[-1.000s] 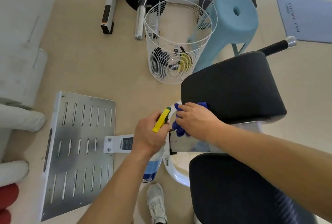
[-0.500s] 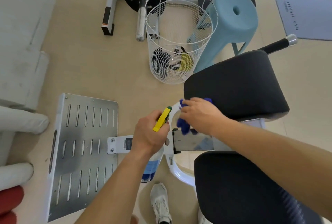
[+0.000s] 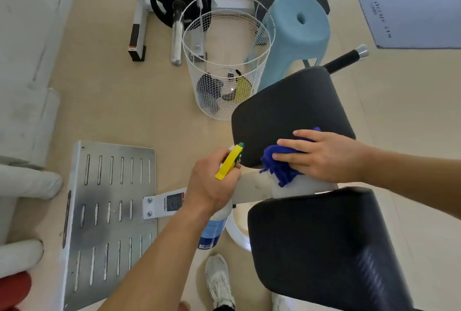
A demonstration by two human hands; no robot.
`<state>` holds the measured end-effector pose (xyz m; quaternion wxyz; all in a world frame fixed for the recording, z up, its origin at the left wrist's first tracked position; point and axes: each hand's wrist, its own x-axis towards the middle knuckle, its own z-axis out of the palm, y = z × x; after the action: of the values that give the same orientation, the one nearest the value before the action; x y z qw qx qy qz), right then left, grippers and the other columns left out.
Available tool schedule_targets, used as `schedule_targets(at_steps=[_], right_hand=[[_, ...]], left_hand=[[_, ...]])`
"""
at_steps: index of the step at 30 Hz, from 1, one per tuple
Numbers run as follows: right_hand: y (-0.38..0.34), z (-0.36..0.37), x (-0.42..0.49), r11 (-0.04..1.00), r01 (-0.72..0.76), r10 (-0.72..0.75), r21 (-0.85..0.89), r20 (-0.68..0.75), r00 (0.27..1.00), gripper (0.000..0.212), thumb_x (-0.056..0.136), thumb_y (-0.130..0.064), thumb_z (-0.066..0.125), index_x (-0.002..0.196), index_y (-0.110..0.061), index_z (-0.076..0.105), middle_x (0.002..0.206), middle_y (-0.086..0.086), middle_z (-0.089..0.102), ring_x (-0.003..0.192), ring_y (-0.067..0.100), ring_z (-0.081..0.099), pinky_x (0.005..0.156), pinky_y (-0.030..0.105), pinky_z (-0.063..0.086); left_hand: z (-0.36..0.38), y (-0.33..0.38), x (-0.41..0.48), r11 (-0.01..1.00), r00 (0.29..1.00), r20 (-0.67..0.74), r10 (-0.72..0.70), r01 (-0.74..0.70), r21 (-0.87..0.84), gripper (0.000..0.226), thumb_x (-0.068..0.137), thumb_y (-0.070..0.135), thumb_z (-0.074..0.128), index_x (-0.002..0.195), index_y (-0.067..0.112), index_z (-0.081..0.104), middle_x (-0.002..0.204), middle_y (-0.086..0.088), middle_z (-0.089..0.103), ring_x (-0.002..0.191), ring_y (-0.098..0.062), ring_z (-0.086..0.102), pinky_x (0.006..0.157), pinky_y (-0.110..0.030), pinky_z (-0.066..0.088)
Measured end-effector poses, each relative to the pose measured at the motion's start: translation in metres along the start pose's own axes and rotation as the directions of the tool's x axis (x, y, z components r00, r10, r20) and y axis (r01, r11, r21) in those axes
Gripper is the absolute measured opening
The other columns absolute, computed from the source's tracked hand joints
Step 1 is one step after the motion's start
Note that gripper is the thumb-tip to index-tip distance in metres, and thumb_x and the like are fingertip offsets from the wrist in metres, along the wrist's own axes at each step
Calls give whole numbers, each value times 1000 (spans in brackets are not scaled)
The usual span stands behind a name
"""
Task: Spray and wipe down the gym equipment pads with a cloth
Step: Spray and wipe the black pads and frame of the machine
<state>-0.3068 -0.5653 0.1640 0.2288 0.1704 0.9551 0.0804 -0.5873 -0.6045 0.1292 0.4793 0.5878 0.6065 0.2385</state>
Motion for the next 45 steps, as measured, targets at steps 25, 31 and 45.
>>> schedule_targets(at_steps=[25,31,45], right_hand=[[-7,63,-102,932,-310,361,188,-429,828,48,84,1,67,130,-12,65,155,11,42,142,40,38,91,45,55],[-36,106,-120,718,-480,680,504,-360,639,49,82,7,65,127,-11,64,153,15,44,131,35,53,70,40,60],[-56,140,-151,-387,-125,914,914,398,82,30,91,-8,58,117,-21,67,97,-5,68,87,16,62,73,20,43]], left_hand=[[87,99,-21,987,993,82,85,-95,132,19,78,27,54,89,24,69,83,2,74,80,-24,70,65,-57,61],[108,133,-13,958,983,158,93,-131,255,25,74,32,54,89,19,69,82,-4,73,76,-31,68,60,-56,61],[150,172,22,674,937,347,26,-273,687,10,97,28,66,90,20,64,77,-7,65,74,-32,61,57,-35,44]])
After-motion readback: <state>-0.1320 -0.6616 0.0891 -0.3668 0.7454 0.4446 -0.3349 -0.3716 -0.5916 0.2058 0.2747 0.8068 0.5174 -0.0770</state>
